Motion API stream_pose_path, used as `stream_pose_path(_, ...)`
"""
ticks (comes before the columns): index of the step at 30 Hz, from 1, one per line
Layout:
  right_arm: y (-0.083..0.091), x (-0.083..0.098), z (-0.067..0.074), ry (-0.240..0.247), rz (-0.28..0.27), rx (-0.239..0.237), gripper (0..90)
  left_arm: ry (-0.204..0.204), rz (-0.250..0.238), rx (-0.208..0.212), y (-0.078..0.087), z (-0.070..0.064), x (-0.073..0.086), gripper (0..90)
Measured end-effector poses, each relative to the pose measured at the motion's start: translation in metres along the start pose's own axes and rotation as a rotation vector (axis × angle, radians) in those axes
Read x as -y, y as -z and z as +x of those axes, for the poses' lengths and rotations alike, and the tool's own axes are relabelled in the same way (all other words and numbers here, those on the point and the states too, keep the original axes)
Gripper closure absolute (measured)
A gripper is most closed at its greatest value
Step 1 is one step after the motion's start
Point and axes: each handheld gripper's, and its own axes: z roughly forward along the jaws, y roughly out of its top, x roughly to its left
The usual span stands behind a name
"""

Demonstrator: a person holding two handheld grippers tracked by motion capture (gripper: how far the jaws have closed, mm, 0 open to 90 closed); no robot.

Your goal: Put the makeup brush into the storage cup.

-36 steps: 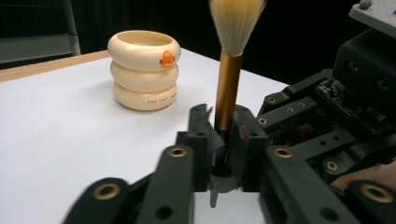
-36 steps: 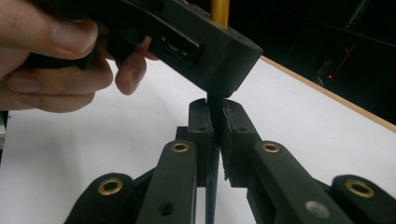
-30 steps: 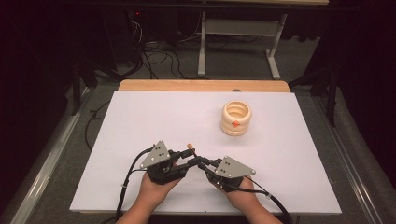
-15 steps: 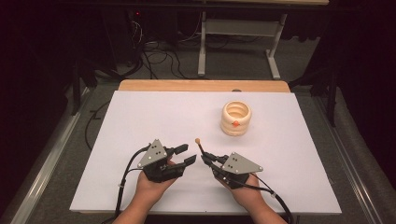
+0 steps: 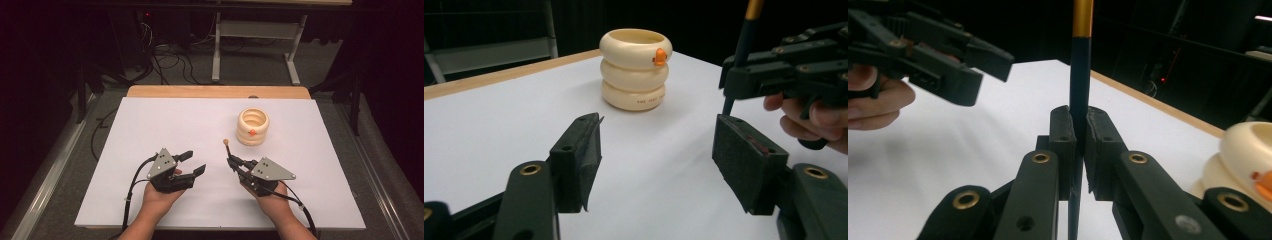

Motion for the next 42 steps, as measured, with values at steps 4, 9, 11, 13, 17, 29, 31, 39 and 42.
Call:
stream_pose_path(4, 0.006, -0.001, -0.008, -0.013, -0.010, 0.026, 85.7, 0.007, 0.000, -0.015, 0.000, 0.002, 0.002, 32.2)
stream_pose_path(9, 0.013, -0.001, -0.017, -0.023, -0.017, 0.051, 85.7, 0.007, 0.001, -0.014, -0.002, 0.000, 0.004, 29.1)
stream_pose_path(11, 0.017, -0.001, -0.021, -0.033, -0.018, 0.070, 85.7, 0.009, 0.006, -0.015, -0.003, 0.000, 0.005, 27.6)
stream_pose_path(13, 0.020, -0.001, -0.025, -0.039, -0.027, 0.072, 85.7, 0.012, 0.009, -0.017, -0.004, 0.000, 0.006, 26.2)
stream_pose_path(17, 0.026, -0.001, -0.033, -0.053, -0.033, 0.101, 85.7, 0.017, 0.019, -0.020, -0.005, 0.001, 0.007, 24.0)
stream_pose_path(29, 0.045, 0.001, -0.060, -0.090, -0.059, 0.191, 85.7, 0.003, 0.042, -0.044, -0.008, 0.002, 0.012, 16.8)
stream_pose_path(31, 0.047, 0.001, -0.063, -0.094, -0.061, 0.205, 85.7, 0.005, 0.052, -0.046, -0.008, 0.003, 0.013, 16.3)
stream_pose_path(39, 0.050, 0.002, -0.077, -0.135, -0.081, 0.236, 85.8, -0.024, 0.093, -0.041, 0.004, 0.001, 0.015, 12.4)
stream_pose_path(42, 0.047, 0.000, -0.082, -0.158, -0.089, 0.237, 85.8, -0.011, 0.079, -0.050, 0.008, 0.003, 0.020, 10.3)
